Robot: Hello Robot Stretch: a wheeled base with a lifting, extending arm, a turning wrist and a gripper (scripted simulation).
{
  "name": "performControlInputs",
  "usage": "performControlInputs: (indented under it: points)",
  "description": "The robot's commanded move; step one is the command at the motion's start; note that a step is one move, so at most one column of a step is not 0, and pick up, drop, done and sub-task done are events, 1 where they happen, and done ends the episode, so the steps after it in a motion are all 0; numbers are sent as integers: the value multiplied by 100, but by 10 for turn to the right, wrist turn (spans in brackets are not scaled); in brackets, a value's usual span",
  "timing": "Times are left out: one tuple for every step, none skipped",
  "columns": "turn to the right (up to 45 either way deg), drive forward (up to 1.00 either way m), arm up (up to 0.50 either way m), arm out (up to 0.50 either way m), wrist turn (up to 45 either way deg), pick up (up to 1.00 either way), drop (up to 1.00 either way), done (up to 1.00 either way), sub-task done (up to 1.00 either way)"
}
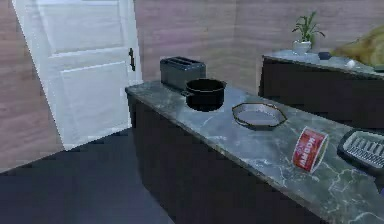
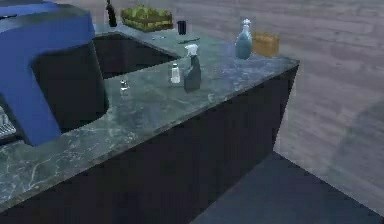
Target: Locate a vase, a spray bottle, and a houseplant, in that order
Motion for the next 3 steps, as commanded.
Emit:
performControlInputs:
  points:
    - [-360, 0, 0, 0, 0, 0, 0, 0, 0]
    - [-30, 0, 0, 0, 0, 0, 0, 0, 0]
    - [0, 100, 0, 0, 0, 0, 0, 0, 0]
